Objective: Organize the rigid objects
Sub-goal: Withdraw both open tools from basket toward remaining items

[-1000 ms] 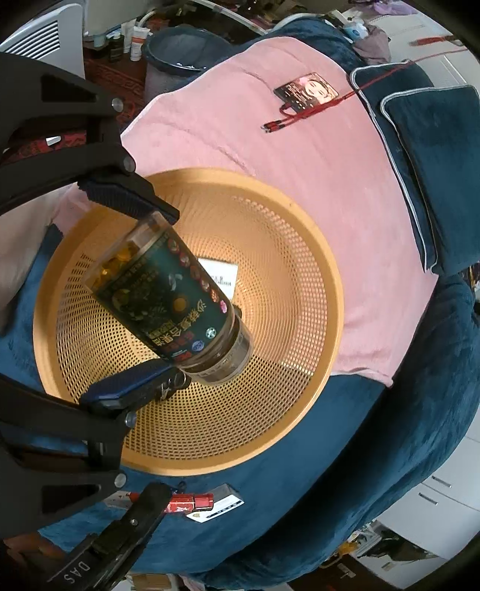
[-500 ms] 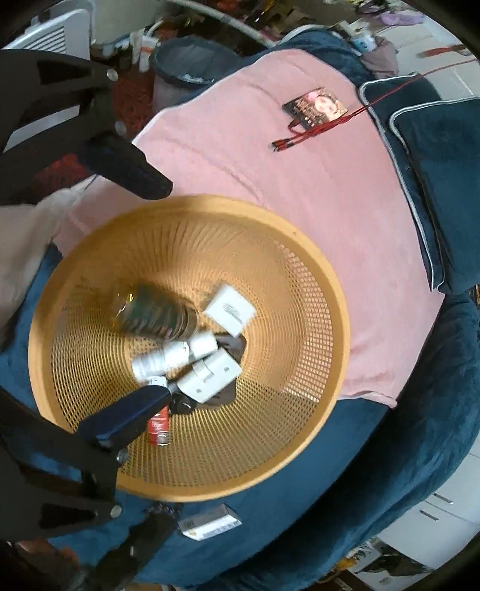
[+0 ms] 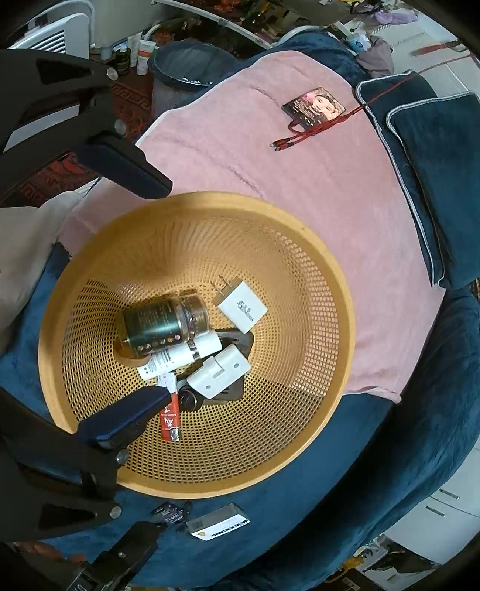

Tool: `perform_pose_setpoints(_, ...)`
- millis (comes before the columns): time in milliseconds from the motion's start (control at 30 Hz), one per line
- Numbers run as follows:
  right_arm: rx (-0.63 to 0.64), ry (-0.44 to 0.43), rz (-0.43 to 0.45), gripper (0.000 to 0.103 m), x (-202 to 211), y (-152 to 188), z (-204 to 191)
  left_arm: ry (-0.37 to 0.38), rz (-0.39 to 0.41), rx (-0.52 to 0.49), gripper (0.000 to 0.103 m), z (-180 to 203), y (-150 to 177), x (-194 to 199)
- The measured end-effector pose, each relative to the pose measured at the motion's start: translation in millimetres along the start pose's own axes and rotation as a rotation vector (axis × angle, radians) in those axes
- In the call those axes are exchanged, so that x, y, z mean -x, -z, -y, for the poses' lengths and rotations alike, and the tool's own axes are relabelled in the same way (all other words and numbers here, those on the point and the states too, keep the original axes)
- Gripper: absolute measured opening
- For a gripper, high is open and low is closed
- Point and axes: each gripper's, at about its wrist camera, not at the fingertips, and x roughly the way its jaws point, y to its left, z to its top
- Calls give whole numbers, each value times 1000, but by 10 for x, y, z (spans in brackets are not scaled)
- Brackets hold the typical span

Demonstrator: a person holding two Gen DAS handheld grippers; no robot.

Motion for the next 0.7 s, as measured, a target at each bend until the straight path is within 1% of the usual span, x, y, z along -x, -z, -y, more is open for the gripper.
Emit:
perform_pose_setpoints(267,-31,26,-2,100,44,45,147,14,-9,-12,102,105,14,-9)
perform_pose_setpoints(700,-90,41,-3,100,109,105,417,25,-21,-51,102,335,34,-38)
